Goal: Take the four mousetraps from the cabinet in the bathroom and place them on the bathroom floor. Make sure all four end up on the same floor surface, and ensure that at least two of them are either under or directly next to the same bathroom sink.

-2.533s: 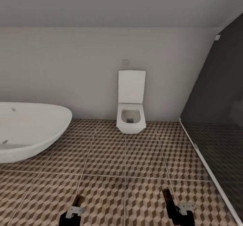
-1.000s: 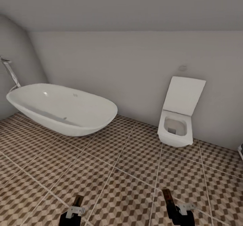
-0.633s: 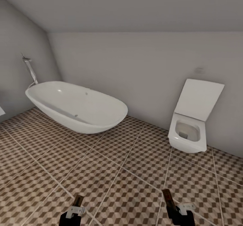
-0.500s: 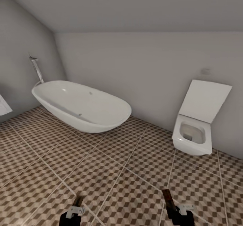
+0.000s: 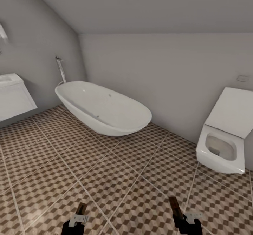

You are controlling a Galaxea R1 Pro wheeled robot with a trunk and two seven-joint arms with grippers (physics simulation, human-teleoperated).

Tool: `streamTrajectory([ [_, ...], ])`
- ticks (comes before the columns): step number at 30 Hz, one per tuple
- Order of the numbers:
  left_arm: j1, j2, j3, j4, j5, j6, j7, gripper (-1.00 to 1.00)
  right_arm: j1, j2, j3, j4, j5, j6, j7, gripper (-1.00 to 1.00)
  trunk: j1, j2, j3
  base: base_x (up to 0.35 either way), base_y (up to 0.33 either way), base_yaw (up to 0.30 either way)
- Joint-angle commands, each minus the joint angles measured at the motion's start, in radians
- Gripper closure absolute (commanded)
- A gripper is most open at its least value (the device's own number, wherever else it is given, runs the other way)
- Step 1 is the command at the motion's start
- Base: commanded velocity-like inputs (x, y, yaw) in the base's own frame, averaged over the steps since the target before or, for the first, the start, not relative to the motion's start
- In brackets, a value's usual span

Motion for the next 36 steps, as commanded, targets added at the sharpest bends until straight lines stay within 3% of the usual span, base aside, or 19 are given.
streamTrajectory([
  [1,-0.002,-0.001,-0.005,0.004,0.007,-0.006,-0.005,1.00,0.000,-0.001,0.007,0.000,-0.011,-0.004,0.001,1.00,0.000,0.000,-0.001,0.000,0.000,0.286],
  [16,-0.002,-0.001,-0.005,0.004,0.007,-0.006,-0.005,1.00,0.000,-0.001,0.007,0.001,-0.011,-0.004,0.001,1.00,0.000,0.000,-0.001,0.018,0.000,0.286],
  [36,-0.002,-0.001,-0.005,0.004,0.007,-0.006,-0.005,1.00,0.000,-0.001,0.008,0.002,-0.011,-0.004,0.001,1.00,0.000,0.000,-0.001,0.141,0.000,0.286],
])
